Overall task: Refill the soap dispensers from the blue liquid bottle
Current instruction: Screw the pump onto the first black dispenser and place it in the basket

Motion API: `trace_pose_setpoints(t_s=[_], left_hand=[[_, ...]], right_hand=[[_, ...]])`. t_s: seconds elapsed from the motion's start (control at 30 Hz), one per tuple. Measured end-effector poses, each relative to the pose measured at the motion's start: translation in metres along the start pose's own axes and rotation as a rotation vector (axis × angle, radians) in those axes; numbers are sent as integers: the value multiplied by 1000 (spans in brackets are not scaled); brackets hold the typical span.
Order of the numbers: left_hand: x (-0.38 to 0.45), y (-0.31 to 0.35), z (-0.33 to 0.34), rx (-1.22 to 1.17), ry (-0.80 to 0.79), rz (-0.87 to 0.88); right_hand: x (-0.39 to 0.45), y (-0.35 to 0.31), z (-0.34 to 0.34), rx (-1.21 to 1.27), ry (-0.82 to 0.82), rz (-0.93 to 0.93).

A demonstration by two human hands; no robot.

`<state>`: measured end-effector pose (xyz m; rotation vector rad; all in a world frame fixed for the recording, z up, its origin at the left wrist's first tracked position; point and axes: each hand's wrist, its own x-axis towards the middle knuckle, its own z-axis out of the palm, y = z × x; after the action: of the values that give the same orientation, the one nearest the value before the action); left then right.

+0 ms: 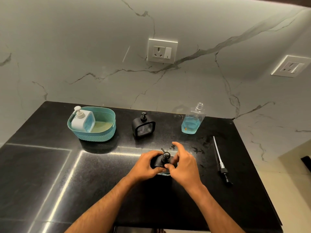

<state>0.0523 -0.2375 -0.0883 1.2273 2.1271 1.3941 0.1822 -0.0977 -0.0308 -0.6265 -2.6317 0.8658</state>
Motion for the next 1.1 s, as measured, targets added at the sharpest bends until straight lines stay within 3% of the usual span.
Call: trace_pose_setpoints(t_s=[0.4, 0.57, 0.93, 1.1], left_hand=[[1, -3, 1, 0, 7, -4], [1, -4, 2, 15, 0, 9], [0, -2, 3, 82, 25, 33], [0, -2, 2, 79, 29, 34]], right_hand=[[20, 10, 12, 33, 37, -1], [18, 16, 15, 116, -64, -61], [3, 4, 44, 133, 327, 43], [2, 6, 48, 112, 337, 29]])
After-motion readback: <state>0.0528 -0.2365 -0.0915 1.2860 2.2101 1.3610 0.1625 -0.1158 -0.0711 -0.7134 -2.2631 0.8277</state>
